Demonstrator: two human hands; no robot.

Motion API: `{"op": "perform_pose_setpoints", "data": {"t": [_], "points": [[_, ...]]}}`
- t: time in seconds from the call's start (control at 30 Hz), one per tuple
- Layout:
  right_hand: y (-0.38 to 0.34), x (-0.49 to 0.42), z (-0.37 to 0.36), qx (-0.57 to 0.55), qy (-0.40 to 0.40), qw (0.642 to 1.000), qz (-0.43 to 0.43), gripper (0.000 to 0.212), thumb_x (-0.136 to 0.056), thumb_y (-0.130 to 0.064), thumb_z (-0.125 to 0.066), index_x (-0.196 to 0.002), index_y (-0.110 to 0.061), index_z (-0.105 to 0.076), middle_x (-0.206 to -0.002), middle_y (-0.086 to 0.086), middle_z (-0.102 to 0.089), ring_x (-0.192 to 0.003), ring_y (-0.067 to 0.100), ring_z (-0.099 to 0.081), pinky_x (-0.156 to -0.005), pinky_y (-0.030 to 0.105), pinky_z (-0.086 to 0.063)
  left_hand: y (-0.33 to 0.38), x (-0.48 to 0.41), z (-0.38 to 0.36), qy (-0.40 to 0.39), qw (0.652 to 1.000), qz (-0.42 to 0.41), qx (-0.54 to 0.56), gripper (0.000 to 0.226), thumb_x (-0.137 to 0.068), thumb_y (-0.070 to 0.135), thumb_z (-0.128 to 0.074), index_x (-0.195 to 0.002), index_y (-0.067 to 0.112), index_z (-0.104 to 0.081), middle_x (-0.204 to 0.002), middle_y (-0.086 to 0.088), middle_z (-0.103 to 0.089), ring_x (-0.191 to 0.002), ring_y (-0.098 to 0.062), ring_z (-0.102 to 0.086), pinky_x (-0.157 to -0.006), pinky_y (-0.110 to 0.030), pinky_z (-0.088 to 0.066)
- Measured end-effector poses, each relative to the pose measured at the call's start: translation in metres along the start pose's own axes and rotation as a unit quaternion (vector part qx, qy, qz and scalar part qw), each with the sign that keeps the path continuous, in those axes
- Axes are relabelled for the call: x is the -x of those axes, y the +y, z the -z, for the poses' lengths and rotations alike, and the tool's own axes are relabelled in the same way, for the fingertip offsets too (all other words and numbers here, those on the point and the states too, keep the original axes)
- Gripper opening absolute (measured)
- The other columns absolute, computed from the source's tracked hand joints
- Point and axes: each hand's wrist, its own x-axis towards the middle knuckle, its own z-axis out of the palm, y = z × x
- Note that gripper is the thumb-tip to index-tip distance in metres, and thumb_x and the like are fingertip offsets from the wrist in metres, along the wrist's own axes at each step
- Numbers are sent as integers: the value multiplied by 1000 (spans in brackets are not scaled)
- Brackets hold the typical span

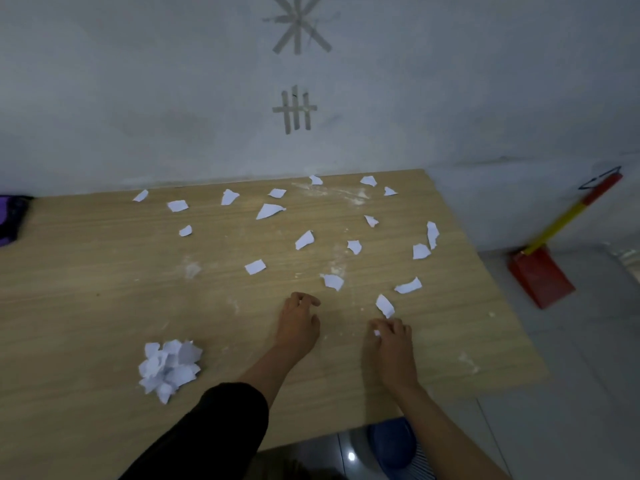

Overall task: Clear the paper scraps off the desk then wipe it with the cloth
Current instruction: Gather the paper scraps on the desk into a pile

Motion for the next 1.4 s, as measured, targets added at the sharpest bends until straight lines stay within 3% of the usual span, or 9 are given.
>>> {"op": "perform_pose_setpoints", "data": {"t": [0.17,0.27,0.37,0.53,0.63,0.83,1.03,1.23,1.4], "points": [[10,-15,-1,12,-34,999,-13,24,-86,5,-47,-106,-2,-58,-100,17,-56,-96,30,-47,-81,35,-42,18,-27,-4,-41,998,24,44,41,-88,10,-54,-128,15,-46,-133,-14,-37,-124,-29,-35,-104,-32,-29],[16,-11,-7,0,56,998,28,19,-73,6,-47,-82,-8,-57,-72,12,-56,-75,23,-47,-64,26,-40,25,-47,-5,-54,996,49,53,53,-88,15,-57,-137,10,-36,-136,-17,-37,-126,-31,-36,-106,-34,-27],[16,2,-3,0,116,989,91,20,-70,-2,-33,-79,-18,-41,-66,2,-48,-67,12,-30,-61,29,-32,27,-64,-7,-73,994,67,50,63,-87,21,-60,-141,7,-29,-135,-19,-40,-125,-33,-40,-107,-39,-31],[18,5,-7,-39,118,987,101,18,-75,-8,-30,-83,-21,-39,-80,-7,-32,-68,10,-31,-61,26,-36,28,-73,-13,-76,994,60,51,47,-85,18,-62,-130,10,-48,-125,-19,-46,-117,-32,-47,-100,-33,-34],[7,-7,8,-182,137,974,-5,12,-83,-20,-36,-88,-13,-44,-88,-2,-39,-70,8,-41,-62,23,-35,28,-73,-18,-45,996,52,65,28,-85,11,-61,-112,4,-61,-115,-19,-53,-109,-31,-53,-89,-24,-37],[-2,-63,32,-212,-1,970,-123,39,-92,-8,-48,-131,-5,-44,-122,13,-51,-111,22,-53,-89,28,-41,37,-70,-19,-10,993,55,107,14,-85,2,-59,-93,3,-70,-105,-14,-65,-90,-21,-58,-64,-5,-33],[3,-74,11,-161,-32,970,-177,23,-92,-9,-52,-113,-3,-59,-115,17,-56,-102,28,-58,-89,37,-49,34,-68,-5,-6,988,39,146,17,-83,-3,-57,-88,7,-70,-95,-8,-67,-80,-10,-53,-60,-7,-34],[-13,-70,0,-10,1,996,-86,20,-93,-17,-50,-107,-7,-60,-116,15,-49,-111,27,-40,-94,34,-39,11,-66,21,39,981,73,175,13,-86,11,-59,-98,13,-63,-88,-1,-66,-76,-13,-56,-55,-6,-39],[-77,-67,-6,-195,-75,978,-13,8,-90,-16,-54,-86,-19,-60,-89,1,-60,-82,14,-54,-64,19,-38,-37,-53,56,32,979,104,175,8,-80,13,-61,-79,11,-68,-82,-4,-70,-75,-17,-61,-58,-12,-40]]}}
